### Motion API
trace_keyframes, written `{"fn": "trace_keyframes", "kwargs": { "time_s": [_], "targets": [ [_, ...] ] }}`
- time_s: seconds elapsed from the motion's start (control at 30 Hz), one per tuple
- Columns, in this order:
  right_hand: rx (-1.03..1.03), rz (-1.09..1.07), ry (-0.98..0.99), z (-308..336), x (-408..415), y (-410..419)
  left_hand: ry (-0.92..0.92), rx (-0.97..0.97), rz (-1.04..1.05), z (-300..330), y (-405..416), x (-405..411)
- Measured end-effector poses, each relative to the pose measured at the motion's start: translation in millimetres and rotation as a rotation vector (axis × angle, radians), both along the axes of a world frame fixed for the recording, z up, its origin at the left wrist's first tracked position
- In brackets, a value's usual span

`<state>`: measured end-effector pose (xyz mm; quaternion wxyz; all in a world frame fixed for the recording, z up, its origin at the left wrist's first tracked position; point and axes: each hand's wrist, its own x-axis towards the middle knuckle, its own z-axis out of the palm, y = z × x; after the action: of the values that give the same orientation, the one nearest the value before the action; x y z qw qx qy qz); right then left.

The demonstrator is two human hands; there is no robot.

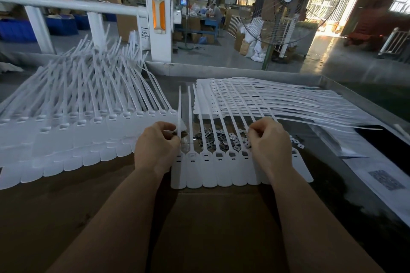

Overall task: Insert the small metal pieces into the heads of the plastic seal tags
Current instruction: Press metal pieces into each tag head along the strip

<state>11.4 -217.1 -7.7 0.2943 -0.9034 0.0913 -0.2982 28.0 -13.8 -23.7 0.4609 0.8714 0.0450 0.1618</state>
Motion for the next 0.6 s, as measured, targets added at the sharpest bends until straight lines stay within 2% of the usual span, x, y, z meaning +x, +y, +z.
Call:
{"fn": "trace_keyframes", "kwargs": {
  "time_s": [0.17,0.37,0.6],
  "targets": [
    [0.102,0.128,-0.069,3.8,-2.3,4.9,0.004,-0.008,-0.003,-0.5,-0.4,0.0],
    [0.389,0.318,0.107,7.9,-5.0,7.2,0.001,-0.004,-0.002,-2.3,-0.6,1.0],
    [0.419,0.454,0.194,12.3,-11.3,10.9,-0.003,-0.011,0.0,-2.8,1.0,1.6]
  ]
}}
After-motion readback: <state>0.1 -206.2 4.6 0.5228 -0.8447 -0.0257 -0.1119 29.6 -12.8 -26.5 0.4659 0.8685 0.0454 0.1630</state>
